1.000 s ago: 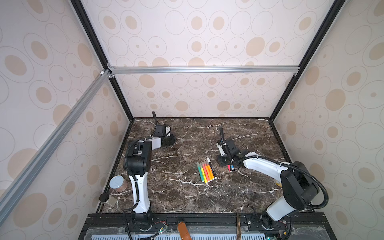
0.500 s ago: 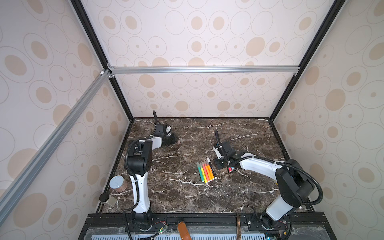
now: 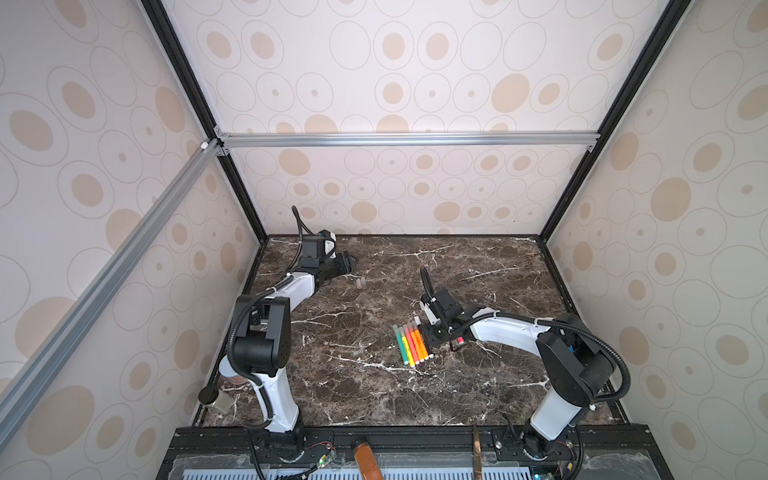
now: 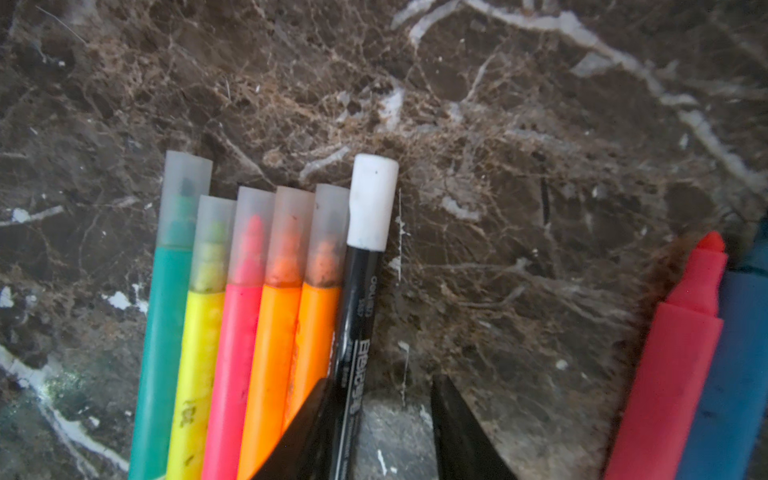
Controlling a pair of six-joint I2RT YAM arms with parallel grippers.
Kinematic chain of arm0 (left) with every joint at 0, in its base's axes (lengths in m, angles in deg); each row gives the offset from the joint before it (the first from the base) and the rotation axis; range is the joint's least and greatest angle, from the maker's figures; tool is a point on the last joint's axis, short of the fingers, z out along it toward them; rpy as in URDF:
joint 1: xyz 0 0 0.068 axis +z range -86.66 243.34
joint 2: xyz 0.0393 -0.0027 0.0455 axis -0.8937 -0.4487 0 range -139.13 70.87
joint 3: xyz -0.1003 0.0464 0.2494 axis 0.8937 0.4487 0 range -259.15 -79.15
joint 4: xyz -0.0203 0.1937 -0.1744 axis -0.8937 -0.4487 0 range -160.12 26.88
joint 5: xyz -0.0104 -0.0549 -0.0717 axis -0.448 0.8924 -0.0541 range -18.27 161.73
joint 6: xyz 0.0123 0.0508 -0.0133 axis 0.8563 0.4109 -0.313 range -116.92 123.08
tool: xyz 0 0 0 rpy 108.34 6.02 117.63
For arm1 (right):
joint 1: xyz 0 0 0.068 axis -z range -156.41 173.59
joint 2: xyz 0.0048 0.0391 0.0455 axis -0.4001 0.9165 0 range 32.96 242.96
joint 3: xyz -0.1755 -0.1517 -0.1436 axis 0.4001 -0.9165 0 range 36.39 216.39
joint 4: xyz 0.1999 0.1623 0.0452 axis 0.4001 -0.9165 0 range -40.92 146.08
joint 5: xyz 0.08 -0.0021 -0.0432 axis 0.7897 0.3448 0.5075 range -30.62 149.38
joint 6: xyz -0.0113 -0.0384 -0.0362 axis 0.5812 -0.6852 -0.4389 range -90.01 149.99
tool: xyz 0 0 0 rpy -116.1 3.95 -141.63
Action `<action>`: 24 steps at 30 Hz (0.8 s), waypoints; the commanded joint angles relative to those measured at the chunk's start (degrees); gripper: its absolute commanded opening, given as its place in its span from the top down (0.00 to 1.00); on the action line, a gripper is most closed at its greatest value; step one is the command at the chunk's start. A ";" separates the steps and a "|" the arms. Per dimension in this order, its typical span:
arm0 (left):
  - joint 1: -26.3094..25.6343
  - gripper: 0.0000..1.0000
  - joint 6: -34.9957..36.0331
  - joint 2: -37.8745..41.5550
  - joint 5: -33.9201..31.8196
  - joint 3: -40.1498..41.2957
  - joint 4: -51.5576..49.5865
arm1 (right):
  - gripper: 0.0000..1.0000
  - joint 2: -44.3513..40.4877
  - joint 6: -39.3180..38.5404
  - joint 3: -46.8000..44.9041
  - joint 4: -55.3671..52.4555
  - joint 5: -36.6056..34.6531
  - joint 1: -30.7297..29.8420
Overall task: Remove pen caps from pens
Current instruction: Pick up the pen from the center of the table.
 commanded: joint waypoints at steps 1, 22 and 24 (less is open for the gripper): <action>-0.15 0.22 -1.19 3.62 0.09 2.53 2.82 | 0.59 1.09 0.69 0.76 -1.11 -0.05 -0.42; -1.06 0.14 -2.81 12.62 2.99 11.74 5.60 | 0.89 3.93 0.58 2.00 -5.79 -5.51 -1.45; -2.13 0.16 -3.13 12.71 3.83 12.28 5.84 | 0.92 2.81 -0.02 2.07 -5.99 -6.44 -1.45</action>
